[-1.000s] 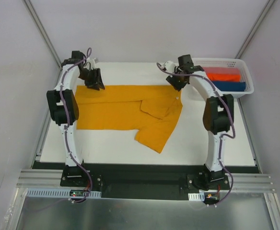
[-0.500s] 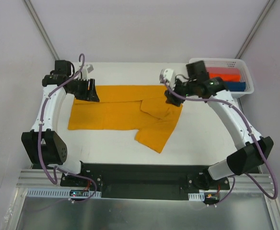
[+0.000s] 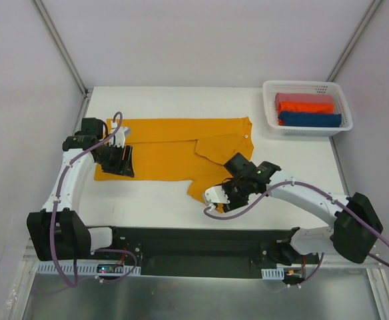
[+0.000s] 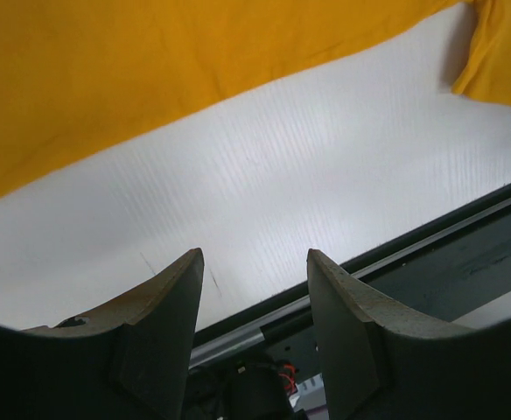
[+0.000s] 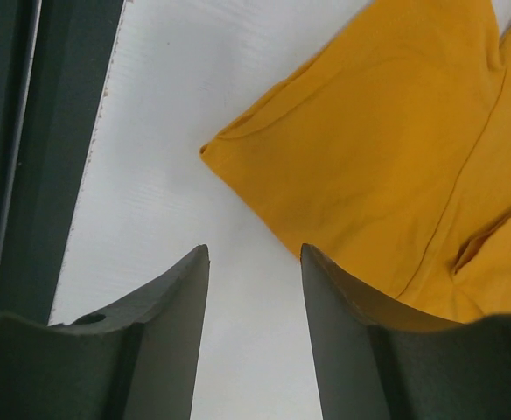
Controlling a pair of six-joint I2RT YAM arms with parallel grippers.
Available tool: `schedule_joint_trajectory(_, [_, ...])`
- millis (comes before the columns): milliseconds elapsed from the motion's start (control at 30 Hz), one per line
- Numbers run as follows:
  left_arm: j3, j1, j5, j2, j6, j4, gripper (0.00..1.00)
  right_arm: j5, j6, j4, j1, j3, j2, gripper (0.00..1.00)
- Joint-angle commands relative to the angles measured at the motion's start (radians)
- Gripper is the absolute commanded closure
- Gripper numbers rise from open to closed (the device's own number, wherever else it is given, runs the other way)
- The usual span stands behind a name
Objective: Roll the t-shirts
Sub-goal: Fold the T-shirt at the center of the board.
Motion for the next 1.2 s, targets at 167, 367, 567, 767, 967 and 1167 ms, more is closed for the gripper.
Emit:
schedule_joint_trajectory(167, [-0.095, 0.02, -0.109, -0.035, -0.066, 0.002, 0.47, -0.027, -0.125, 0.108, 0.087, -0.02, 0.118, 0.49])
schedule_joint_trajectory(367, [-0.07, 0.032, -0.164, -0.021, -0.052, -0.008, 0.47, -0.013, -0.092, 0.145, 0.133, -0.024, 0.19, 0.54])
schedule_joint_trajectory(567, [-0.043, 0.047, -0.195, 0.004, -0.046, -0.019, 0.47, -0.004, -0.11, 0.104, 0.151, -0.027, 0.228, 0.6])
schedule_joint_trajectory(767, [-0.037, 0.053, -0.208, 0.016, -0.037, -0.022, 0.47, 0.004, -0.122, 0.073, 0.151, -0.03, 0.236, 0.61])
schedule_joint_trajectory(967, [-0.04, 0.073, -0.24, 0.037, -0.023, -0.024, 0.47, 0.002, -0.116, 0.102, 0.16, -0.055, 0.248, 0.65])
schedule_joint_trajectory(1167, [-0.014, 0.145, -0.238, 0.1, -0.015, -0.024, 0.46, 0.057, -0.098, 0.2, 0.179, -0.115, 0.262, 0.76])
